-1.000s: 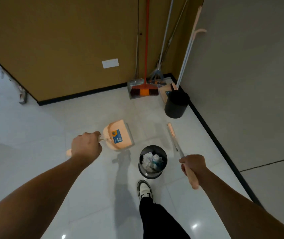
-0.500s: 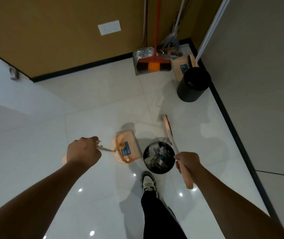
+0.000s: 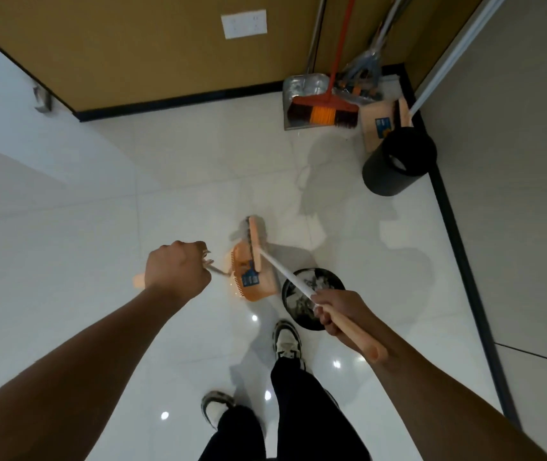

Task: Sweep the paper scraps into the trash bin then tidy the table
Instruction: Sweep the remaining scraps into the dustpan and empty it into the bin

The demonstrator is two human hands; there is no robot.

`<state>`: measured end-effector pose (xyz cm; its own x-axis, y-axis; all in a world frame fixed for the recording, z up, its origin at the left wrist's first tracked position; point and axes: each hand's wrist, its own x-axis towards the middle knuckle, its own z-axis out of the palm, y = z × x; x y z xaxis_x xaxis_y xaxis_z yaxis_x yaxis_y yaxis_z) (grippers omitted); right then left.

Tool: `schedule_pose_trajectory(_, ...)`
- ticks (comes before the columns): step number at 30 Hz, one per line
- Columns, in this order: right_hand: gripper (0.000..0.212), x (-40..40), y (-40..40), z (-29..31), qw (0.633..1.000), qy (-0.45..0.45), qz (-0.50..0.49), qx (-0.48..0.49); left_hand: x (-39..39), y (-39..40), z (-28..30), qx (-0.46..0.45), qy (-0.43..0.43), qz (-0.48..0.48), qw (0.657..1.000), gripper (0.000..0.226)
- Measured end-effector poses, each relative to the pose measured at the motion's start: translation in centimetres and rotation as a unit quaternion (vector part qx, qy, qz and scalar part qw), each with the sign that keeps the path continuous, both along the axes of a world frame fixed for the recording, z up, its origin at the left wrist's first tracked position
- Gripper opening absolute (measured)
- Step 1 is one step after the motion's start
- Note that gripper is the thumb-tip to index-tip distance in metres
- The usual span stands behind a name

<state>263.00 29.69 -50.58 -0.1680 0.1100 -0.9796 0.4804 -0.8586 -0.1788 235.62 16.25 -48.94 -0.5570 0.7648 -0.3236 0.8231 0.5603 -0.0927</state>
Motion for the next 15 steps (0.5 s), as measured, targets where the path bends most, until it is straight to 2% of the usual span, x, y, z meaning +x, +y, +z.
schedule_pose_trajectory(4, 0.01, -0.1, -1.7, 0.8, 0.994, 0.001, 0.079, 0.074, -0.7, -0.6, 0.1, 0.005, -0.016, -0.006, 1.0, 0.02)
schedule_pose_trajectory(9, 0.013, -0.9, -4.0, 1.4, 0.98, -0.011, 0.09, 0.177, -1.6, -4.2, 0.7, -0.004, -0.041, 0.028, 0.999, 0.019)
schedule_pose_trajectory(12, 0.013, -2.1, -5.3, 2.1, 0.974, -0.021, 0.107, 0.196, -2.2, -8.5, 1.1, 0.0, -0.07, 0.073, 0.995, 0.019)
schedule_pose_trajectory(15, 0.004, -4.0, -7.1, 2.4, 0.962, -0.039, 0.167, 0.213, -2.3, -14.3, 1.0, 0.019, -0.088, 0.149, 0.985, 0.022)
